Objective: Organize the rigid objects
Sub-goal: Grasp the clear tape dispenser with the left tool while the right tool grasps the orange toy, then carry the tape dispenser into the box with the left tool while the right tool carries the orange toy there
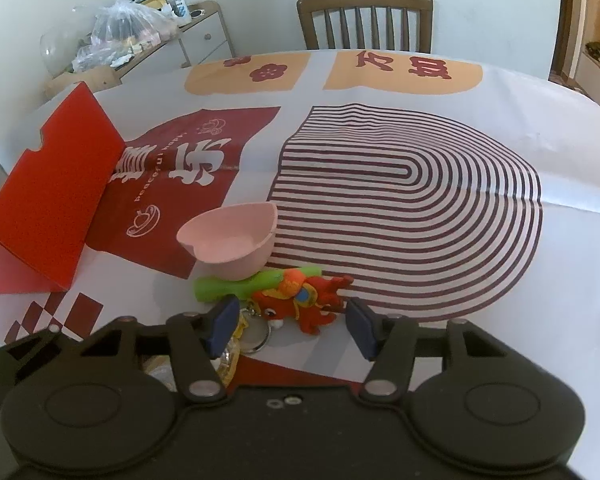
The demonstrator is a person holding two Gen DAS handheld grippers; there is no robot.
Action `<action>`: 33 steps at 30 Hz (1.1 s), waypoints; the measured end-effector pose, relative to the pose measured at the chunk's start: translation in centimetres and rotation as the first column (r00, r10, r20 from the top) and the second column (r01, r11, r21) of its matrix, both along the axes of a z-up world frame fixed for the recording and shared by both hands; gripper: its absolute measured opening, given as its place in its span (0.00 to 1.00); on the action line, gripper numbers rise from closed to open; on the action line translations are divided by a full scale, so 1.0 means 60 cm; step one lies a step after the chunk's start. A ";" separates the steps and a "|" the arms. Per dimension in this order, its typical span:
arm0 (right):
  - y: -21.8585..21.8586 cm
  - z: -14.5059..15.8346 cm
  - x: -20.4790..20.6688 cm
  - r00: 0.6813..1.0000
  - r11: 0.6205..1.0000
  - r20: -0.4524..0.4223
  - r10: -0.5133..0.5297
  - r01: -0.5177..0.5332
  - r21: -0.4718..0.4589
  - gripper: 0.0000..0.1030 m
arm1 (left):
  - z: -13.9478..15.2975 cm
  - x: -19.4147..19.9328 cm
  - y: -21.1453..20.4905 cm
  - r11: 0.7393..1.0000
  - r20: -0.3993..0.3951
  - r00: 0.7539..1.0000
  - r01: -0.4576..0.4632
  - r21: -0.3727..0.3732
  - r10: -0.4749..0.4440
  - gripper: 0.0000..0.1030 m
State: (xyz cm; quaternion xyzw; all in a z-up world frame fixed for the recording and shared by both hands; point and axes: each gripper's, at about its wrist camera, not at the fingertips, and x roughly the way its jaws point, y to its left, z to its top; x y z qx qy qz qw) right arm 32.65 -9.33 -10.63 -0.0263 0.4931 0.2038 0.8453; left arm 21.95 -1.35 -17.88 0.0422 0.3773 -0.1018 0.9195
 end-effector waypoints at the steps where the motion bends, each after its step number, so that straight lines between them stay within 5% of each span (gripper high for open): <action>1: 0.000 0.000 0.002 1.000 1.000 -0.003 -0.004 0.004 0.006 0.54 | 0.001 0.000 -0.003 1.000 0.000 1.000 0.007 0.001 -0.007 0.54; 4: -0.003 0.000 0.007 1.000 1.000 -0.007 -0.026 0.026 0.015 0.49 | 0.002 -0.001 -0.004 1.000 0.000 1.000 0.007 0.002 -0.007 0.48; 19: -0.043 0.043 -0.050 0.997 0.996 -0.005 -0.071 0.071 0.053 0.46 | 0.022 -0.009 0.029 0.995 -0.065 0.997 -0.047 -0.091 0.041 0.48; 33: -0.045 0.124 -0.134 0.998 0.993 0.011 -0.069 0.068 0.097 0.46 | 0.112 -0.054 0.098 0.977 -0.034 0.996 -0.091 -0.191 0.086 0.48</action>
